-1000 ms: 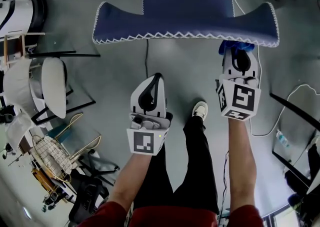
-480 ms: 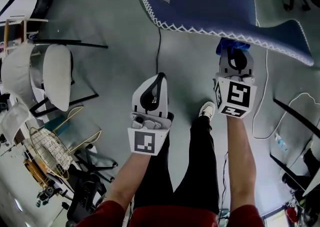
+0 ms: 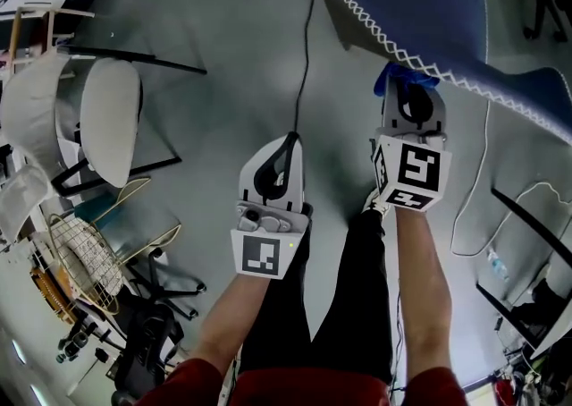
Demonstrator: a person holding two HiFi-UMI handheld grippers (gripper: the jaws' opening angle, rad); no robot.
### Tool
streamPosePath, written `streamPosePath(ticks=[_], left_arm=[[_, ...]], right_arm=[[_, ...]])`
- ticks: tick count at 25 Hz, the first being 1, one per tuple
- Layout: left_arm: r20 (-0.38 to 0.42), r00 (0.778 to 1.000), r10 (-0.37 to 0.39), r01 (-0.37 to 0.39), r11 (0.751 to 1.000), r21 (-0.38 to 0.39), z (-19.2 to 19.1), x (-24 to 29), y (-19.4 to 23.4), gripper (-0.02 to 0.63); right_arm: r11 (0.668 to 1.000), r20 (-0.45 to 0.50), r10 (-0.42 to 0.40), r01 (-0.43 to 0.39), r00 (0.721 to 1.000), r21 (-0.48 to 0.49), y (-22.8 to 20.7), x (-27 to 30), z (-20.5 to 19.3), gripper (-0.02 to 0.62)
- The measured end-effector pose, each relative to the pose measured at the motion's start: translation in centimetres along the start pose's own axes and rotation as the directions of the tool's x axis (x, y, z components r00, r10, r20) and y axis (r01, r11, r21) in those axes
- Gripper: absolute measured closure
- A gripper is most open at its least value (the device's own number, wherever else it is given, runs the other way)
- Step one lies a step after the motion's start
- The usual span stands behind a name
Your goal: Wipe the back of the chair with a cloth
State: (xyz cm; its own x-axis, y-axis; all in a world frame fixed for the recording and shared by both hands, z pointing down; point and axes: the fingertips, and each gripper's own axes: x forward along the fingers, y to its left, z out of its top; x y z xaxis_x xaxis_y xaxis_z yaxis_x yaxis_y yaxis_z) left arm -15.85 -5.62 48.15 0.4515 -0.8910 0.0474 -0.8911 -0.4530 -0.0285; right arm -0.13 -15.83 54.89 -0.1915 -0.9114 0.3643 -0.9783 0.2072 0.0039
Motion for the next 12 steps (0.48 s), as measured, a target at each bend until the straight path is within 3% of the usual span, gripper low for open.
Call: streamPosePath(ticks=[5, 12], left_arm=[[0.006, 1.0, 0.018, -0.018, 1.0, 0.007, 0.4, -0.7, 2.0, 0.592], [0.002, 1.0, 0.025, -0.025, 1.0, 0.002, 0.1, -1.4, 2.7, 0.592]], right_arm=[[0.996, -0.009, 0.088, -0.088, 0.996, 0.003, 5.3, 1.9, 0.7, 0.534], [0.995, -0.001, 0.079, -0.079, 0.997, 0.058, 5.8, 2.3, 0.7, 0.534]])
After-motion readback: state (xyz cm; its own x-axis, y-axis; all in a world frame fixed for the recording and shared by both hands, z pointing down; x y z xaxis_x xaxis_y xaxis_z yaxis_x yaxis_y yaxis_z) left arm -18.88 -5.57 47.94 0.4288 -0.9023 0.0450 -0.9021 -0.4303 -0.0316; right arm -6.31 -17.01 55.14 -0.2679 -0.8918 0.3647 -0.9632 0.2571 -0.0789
